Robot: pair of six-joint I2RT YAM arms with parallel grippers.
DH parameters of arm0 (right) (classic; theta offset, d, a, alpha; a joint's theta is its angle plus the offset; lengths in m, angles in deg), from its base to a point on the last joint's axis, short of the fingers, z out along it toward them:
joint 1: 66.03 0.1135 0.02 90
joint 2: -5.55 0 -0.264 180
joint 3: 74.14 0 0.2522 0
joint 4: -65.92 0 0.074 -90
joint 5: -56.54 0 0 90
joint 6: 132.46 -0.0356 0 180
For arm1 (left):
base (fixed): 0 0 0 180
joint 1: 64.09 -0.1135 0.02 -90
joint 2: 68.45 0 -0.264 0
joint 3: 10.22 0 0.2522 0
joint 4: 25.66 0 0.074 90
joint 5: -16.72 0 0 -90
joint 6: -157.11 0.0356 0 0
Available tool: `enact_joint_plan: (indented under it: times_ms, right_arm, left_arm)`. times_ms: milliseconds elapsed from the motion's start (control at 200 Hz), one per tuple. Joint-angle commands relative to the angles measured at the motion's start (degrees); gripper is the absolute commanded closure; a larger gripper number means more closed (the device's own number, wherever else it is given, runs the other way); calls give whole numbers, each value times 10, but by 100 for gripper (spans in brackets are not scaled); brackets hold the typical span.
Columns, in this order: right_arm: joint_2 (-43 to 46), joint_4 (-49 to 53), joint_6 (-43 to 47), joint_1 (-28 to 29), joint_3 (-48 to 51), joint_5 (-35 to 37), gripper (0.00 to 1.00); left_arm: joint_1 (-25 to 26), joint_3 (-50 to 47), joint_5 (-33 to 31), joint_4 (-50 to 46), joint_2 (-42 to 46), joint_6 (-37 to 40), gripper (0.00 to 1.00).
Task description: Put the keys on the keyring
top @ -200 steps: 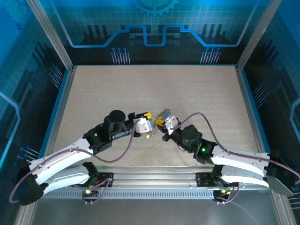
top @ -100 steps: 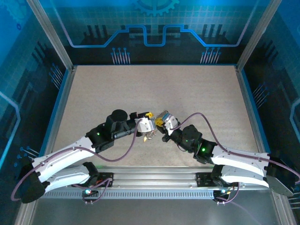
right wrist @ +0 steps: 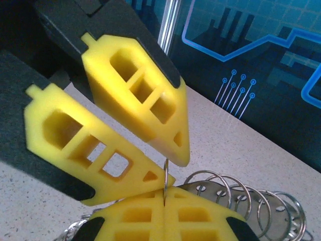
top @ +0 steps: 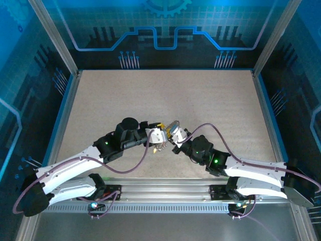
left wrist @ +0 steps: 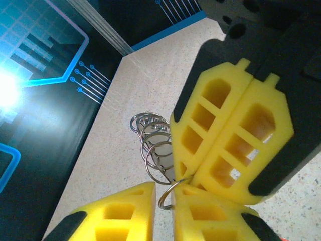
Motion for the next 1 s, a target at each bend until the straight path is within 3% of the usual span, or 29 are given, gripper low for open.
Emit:
enact_joint_plan:
  times_ms: [0,255,410,500,560,770,855,925,996]
  right_arm:
    - [1,-37,21,24,-32,-27,100]
    - [9,-38,-41,13,-29,20,100]
    - [22,-45,-122,-8,-17,40,100]
    - [34,-53,-157,-21,-10,41,100]
    - [41,-53,-171,-28,-5,38,100]
    - [46,-78,-162,-39,14,2,100]
    - [54,-92,-117,-41,29,-32,100]
    - [69,-106,-52,-49,45,-95,100]
    - [84,-92,-16,-62,49,-145,100]
  left_arm:
    - [3,14,-9,5,-5,15,87]
    - [3,12,-24,-3,0,19,91]
    - [2,12,-40,-4,0,10,79]
    - [2,15,-58,-7,1,-1,86]
    - [1,15,-60,-11,3,-2,100]
    - [-1,-29,-70,82,29,-9,100]
    - [-16,-52,-63,138,50,-56,73]
    - [-28,-67,-53,163,73,-99,63]
    - [-39,-67,-32,150,96,-126,61]
